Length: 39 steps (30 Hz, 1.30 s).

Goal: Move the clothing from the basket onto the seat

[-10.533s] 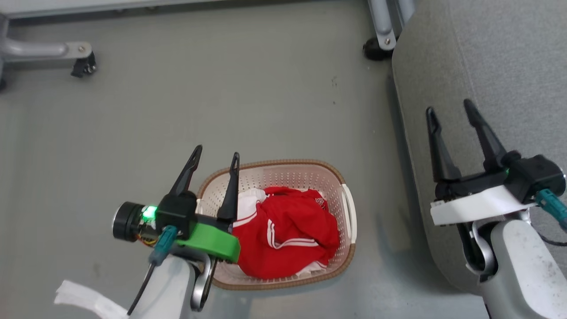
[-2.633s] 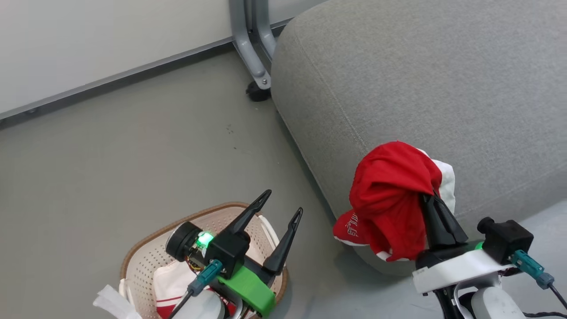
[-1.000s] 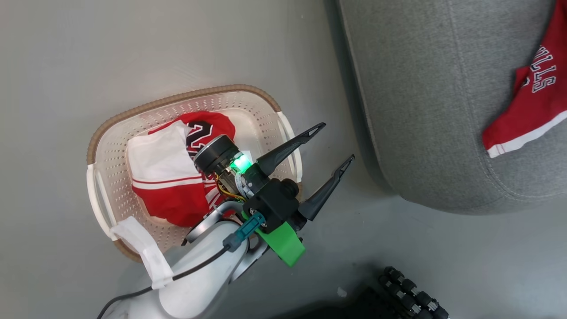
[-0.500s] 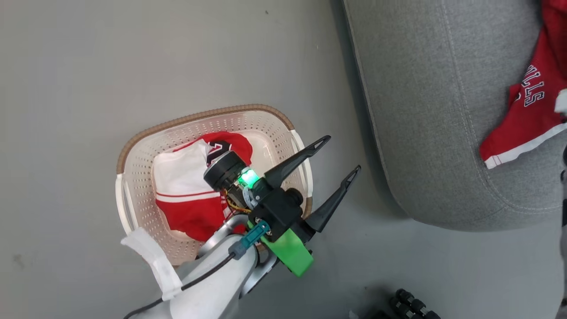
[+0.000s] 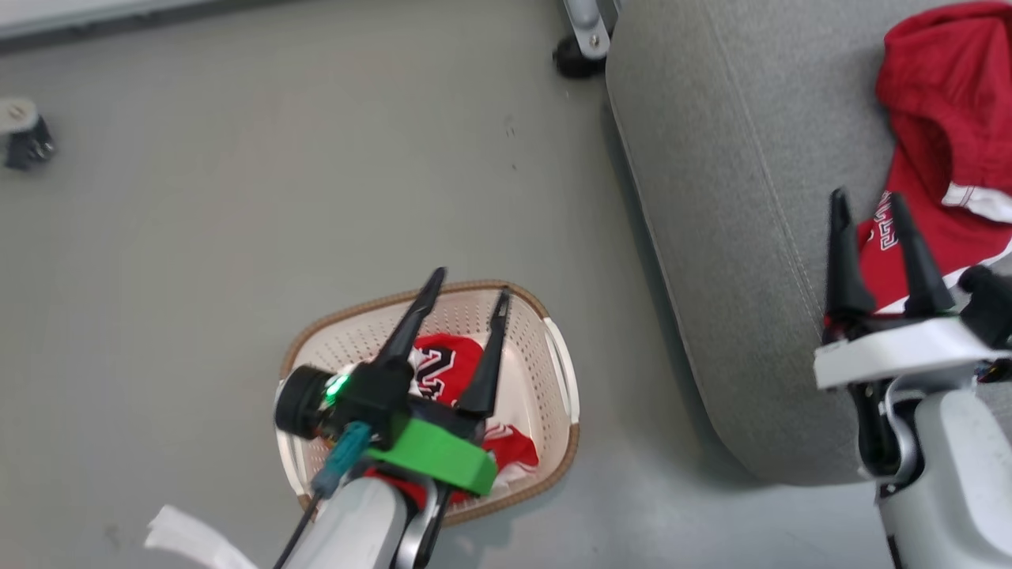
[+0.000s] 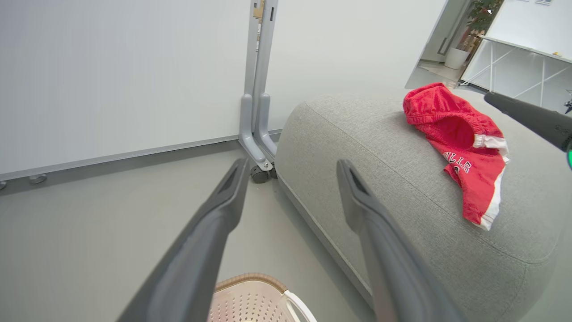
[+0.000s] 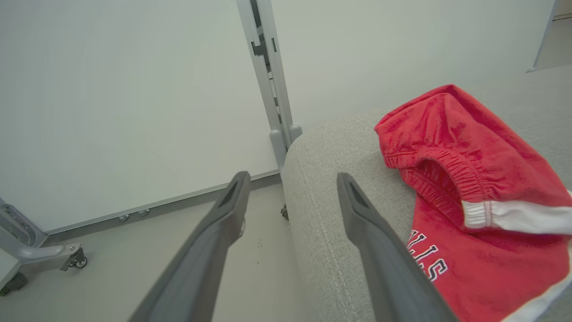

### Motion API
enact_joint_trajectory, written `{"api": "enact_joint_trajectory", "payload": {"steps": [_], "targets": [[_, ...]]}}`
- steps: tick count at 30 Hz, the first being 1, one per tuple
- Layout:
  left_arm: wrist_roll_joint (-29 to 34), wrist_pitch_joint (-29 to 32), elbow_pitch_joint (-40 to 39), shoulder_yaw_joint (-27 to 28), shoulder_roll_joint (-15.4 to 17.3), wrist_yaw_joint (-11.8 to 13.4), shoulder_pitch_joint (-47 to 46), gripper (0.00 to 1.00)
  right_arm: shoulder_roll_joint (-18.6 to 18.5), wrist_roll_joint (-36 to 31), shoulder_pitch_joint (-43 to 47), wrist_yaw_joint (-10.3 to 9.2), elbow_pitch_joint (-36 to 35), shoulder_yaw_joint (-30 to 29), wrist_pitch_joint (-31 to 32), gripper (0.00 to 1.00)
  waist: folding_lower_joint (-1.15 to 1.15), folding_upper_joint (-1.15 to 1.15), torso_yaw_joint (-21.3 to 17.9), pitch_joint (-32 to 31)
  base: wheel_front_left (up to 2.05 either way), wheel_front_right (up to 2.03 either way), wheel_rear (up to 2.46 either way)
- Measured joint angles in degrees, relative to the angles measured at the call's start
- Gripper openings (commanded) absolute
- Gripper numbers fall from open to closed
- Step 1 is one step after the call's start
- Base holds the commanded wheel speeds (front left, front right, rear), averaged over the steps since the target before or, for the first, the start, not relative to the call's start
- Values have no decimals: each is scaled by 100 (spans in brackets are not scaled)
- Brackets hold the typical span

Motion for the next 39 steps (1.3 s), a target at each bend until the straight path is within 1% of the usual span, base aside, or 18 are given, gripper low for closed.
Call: {"api": "enact_joint_trajectory", "payload": {"steps": [3,6,9,13,19,21,23,24,30,39], "targets": [[-164,0,-157,353,-13,172,369,100,44,-152,357,0,-219,230,-1,100,0,0,79,-332,0,0,0],[-554,0,-344,612,-18,319,801,100,154,-221,782,0,-381,376,0,100,0,0,168,-694,0,0,0],[-623,0,-532,828,-21,415,1114,100,153,-293,1115,0,-513,457,0,100,0,0,247,-1006,0,0,0],[-492,0,-936,1128,-27,437,1555,100,-1,-624,1528,1,-895,612,0,100,0,0,383,-1449,0,0,0],[-403,0,-1400,1567,-26,408,2156,100,18,-902,2090,1,-1093,590,0,100,0,0,579,-1934,0,0,0],[-155,0,-1514,1682,-26,408,2334,100,89,-907,2229,1,-1113,559,0,100,0,0,630,-2056,0,0,0],[249,0,-1572,1666,-25,382,2540,100,131,-939,2381,1,-1162,555,0,100,0,0,679,-2173,0,0,0],[301,0,-1569,1633,-25,372,2654,100,138,-957,2441,1,-1190,554,0,100,-1,0,701,-2224,0,0,0],[328,0,-1568,1523,-26,428,3036,100,225,-1003,2775,1,-1305,526,0,100,0,0,789,-2426,0,0,0],[312,0,-1563,1340,-27,441,3060,100,354,-1038,2895,1,-1321,379,0,100,0,0,855,-2466,0,0,0]]}}
